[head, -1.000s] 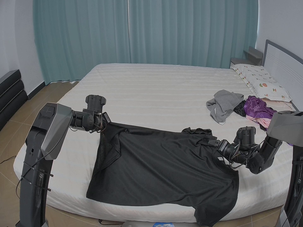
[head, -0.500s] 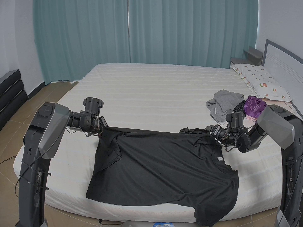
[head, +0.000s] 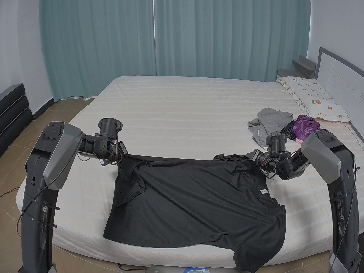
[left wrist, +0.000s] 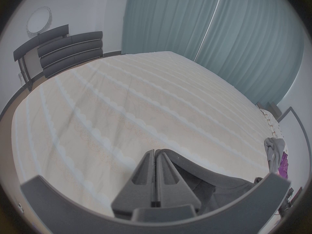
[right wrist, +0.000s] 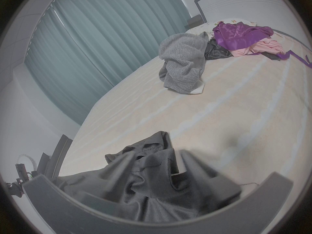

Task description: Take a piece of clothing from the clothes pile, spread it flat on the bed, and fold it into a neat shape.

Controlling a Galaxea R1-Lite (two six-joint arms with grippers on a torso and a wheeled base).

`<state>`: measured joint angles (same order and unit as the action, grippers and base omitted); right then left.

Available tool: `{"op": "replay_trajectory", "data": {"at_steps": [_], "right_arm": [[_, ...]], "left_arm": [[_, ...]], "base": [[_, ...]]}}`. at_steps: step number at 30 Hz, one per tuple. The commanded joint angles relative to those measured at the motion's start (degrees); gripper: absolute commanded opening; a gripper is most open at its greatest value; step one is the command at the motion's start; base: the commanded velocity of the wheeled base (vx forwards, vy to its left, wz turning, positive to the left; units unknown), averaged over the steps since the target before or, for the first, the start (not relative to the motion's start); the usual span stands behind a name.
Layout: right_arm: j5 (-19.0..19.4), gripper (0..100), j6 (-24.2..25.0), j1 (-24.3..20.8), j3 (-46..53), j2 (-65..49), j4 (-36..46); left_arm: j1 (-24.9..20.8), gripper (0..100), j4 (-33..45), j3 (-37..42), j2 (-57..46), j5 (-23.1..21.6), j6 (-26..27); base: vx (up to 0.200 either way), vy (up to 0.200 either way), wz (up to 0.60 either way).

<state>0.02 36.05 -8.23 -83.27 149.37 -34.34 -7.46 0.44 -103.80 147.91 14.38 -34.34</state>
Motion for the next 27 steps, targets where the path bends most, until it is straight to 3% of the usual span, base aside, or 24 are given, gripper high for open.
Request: {"op": "replay_trajectory", "data": {"at_steps": [1,9,17,22,27], "right_arm": [[-0.02,0,0.08,-0.03,-3.21,2.50,0.77],[-2.66,0,0.34,0.49,-9.71,2.68,0.06],[-8.81,0,0.34,1.29,-20.17,4.00,-1.52],[-9.96,0,-0.28,2.34,-23.69,4.70,-1.69],[-10.04,0,-0.45,2.25,-24.66,6.81,-3.01]], "left_arm": [[-0.19,0,0.00,0.27,-0.25,0.03,-0.02],[-0.19,0,-0.09,0.09,-0.08,-0.06,-0.11],[-0.01,0,-1.05,-1.14,0.45,0.12,-0.90],[0.17,0,-0.26,-6.06,0.98,0.12,-6.88],[0.17,0,-1.14,-7.64,2.74,0.03,-7.50]], "base": [[0.000,0.000,0.00],[0.000,0.000,0.00],[0.000,0.000,0.00],[0.000,0.000,0.00],[0.000,0.000,0.00]]}}
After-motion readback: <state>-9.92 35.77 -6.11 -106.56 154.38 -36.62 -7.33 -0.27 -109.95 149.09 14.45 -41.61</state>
